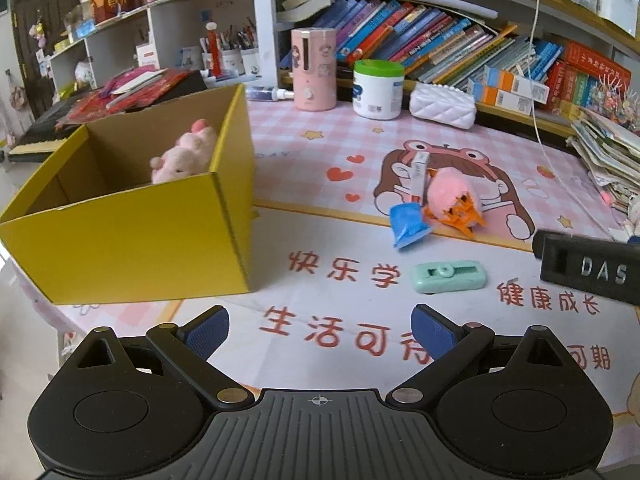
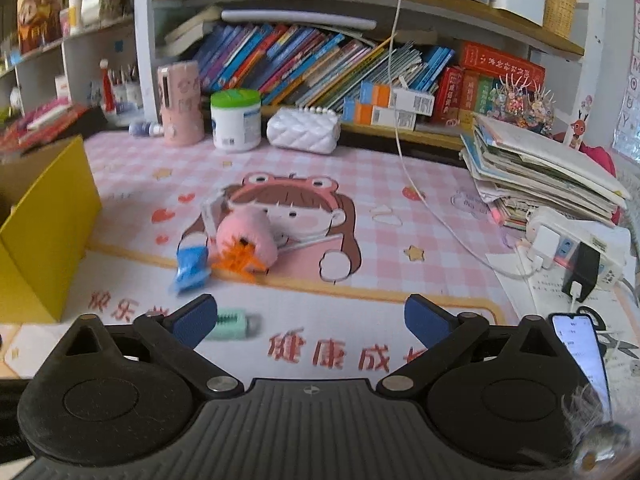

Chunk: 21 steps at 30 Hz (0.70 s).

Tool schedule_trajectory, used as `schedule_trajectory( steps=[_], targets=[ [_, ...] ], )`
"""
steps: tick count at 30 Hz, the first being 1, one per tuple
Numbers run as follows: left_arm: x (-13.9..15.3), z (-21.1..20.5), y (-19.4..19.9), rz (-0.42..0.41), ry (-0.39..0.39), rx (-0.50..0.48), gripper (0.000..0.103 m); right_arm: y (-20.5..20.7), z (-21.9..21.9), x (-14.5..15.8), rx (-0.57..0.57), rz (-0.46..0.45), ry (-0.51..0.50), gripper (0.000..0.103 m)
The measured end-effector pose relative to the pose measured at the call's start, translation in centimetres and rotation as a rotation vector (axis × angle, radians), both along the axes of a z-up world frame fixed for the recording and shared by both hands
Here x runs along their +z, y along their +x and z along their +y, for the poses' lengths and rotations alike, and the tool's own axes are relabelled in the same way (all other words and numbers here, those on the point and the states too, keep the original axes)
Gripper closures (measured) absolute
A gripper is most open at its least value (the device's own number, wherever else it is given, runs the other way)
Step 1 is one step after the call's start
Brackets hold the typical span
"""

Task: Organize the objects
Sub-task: 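Move the left tool to the mint-green clip while the right tool approaches the pink chick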

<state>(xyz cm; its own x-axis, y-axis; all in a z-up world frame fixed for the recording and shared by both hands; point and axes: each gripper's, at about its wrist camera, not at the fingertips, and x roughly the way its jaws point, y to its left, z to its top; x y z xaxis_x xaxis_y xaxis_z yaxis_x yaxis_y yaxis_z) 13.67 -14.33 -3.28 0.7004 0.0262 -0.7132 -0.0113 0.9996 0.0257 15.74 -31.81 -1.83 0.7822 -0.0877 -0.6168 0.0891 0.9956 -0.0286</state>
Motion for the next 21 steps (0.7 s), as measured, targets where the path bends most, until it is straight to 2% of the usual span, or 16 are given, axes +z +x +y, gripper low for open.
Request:
schedule_trajectory(
  steps=[5,9,15,21],
  targets=[
    [-0.3,-1.4,1.1,0.005,-0.004,-0.035,0.004,0.9,-1.0,-0.1,0.013,-0.002,0.018,0.009],
    [-0.5,-2.5,2.1,0.001,-0.007,-0.083,0.005,1.7,-2.0,-0.1,-0.014,-0.016,0.021,0.009],
    [-2.1,-4.9,4.2,0.058,-0.018,-0.129,0.007,2.7,-3.7,0.0,-0.059,-0.034,0.023,0.009],
    [-3.3,-7.3,5.7,0.078,-0.028,-0.153,0.009,3.0,-6.0,-0.2,-0.112,-0.038,0.011,0.009]
  ],
)
